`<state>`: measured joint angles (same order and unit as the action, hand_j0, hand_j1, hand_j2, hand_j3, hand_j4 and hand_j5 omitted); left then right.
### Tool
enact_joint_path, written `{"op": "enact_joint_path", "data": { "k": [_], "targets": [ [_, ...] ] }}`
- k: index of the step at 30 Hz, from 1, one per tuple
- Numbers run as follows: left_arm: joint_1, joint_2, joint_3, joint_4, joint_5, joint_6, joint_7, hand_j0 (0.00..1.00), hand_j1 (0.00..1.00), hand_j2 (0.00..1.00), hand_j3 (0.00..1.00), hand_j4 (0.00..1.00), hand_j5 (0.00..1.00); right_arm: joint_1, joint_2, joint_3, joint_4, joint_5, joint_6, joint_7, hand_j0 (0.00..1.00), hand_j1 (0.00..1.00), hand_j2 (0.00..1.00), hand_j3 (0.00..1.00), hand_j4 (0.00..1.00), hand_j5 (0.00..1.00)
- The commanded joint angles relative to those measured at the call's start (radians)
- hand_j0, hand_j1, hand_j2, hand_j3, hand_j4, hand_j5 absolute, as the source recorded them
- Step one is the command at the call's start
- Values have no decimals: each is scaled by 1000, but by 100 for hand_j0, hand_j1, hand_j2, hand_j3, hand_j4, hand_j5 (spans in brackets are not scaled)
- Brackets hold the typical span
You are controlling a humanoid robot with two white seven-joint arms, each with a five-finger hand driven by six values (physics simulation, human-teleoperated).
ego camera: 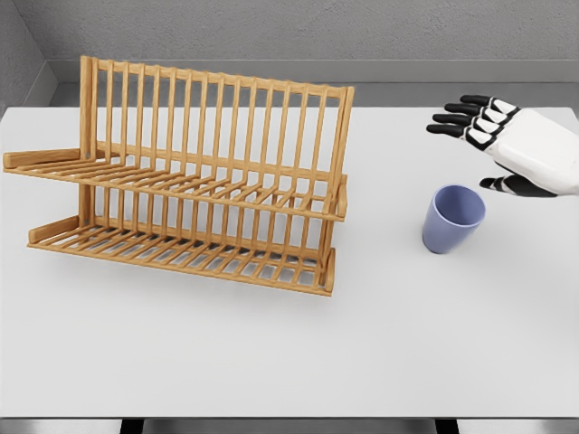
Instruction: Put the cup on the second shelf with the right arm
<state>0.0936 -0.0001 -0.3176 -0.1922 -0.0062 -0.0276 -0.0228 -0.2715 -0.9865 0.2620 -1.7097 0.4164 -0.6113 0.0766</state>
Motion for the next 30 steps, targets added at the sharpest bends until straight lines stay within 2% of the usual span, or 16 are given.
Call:
{"op": "enact_joint_path", "data": {
  "k": [1,2,4,8,9,10,11,12,13,16,18,19,21,23,26,30],
  "targets": [
    [0,0,0,-1,0,0,0,100,100,100,100,100,100,0,-3,-3,-4,-7,0,0,100,100,100,100,100,100],
    [0,0,0,-1,0,0,0,100,100,100,100,100,100,2,-9,-3,-4,-10,0,-1,100,100,100,100,100,100],
    [0,0,0,0,0,0,0,100,100,100,100,100,100,15,-69,2,2,-11,0,-9,100,100,100,100,100,100],
    [0,0,0,-1,0,0,0,100,100,100,100,100,100,43,-80,5,12,-11,0,3,100,100,100,100,100,100],
    [0,0,0,0,0,0,0,100,100,100,100,100,100,45,-103,2,13,-10,0,73,100,100,100,100,100,100],
    [0,0,0,-1,0,0,0,100,100,100,100,100,100,32,-103,-7,15,-11,0,202,100,100,100,100,100,100],
    [0,0,0,-1,0,0,0,100,100,100,100,100,100,29,-103,-46,16,-11,0,331,100,100,100,100,100,100],
    [0,0,0,-1,0,0,0,100,100,100,100,100,100,31,-103,-122,16,-11,0,460,100,100,100,100,100,100],
    [0,0,0,0,0,0,0,100,100,100,100,100,100,31,-101,-159,16,-11,0,534,100,100,100,100,100,100],
    [0,0,0,0,0,0,0,100,100,100,100,100,100,21,-97,-182,18,-13,0,534,100,100,100,100,100,100],
    [0,0,0,0,0,0,0,100,100,100,100,100,100,-3,-84,-143,35,-11,0,534,100,100,100,100,100,100],
    [0,0,0,0,0,0,0,100,100,100,100,100,100,-63,-69,-69,39,-11,0,534,100,100,100,100,100,100],
    [0,0,0,-1,0,0,0,100,100,100,100,100,100,-242,-17,94,85,-13,0,534,100,100,100,100,100,100],
    [0,0,0,0,0,0,0,100,100,100,100,100,100,-259,-4,102,90,-10,0,534,100,100,100,100,100,100],
    [0,0,0,0,0,0,0,100,100,100,100,100,100,-261,6,178,108,-11,0,534,100,100,100,100,100,100],
    [0,0,0,0,0,0,0,100,100,100,100,100,100,-265,26,213,147,-5,0,534,100,100,100,100,100,100]
  ]
}}
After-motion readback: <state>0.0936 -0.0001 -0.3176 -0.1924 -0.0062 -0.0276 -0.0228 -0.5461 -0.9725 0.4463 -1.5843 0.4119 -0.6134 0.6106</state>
